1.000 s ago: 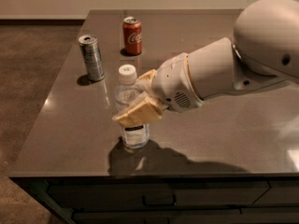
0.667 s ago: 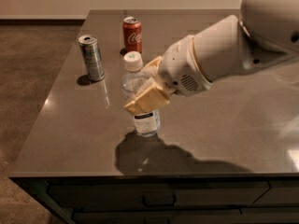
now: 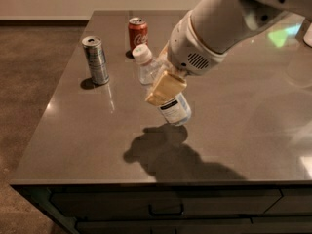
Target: Knock blue plastic bottle over
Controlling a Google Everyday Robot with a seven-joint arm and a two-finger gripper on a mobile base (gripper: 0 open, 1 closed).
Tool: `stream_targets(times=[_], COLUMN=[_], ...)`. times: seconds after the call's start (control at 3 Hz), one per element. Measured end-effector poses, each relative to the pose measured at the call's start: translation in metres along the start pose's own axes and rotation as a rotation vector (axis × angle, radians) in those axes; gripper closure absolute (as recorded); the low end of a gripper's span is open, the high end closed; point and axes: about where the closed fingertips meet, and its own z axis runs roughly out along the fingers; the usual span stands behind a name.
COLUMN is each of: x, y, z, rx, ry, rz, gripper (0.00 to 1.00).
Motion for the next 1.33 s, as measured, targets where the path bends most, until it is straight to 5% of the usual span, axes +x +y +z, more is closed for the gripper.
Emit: stream_targets(times=[0.67, 1.33], x=[0.040, 0.064], y=[-0.015, -0.015], z=[0.008, 0.022], rx=[0.090, 0.143], ry=[0.311, 0.509], rz=[-0.120, -0.219], gripper=[1.00, 0.59])
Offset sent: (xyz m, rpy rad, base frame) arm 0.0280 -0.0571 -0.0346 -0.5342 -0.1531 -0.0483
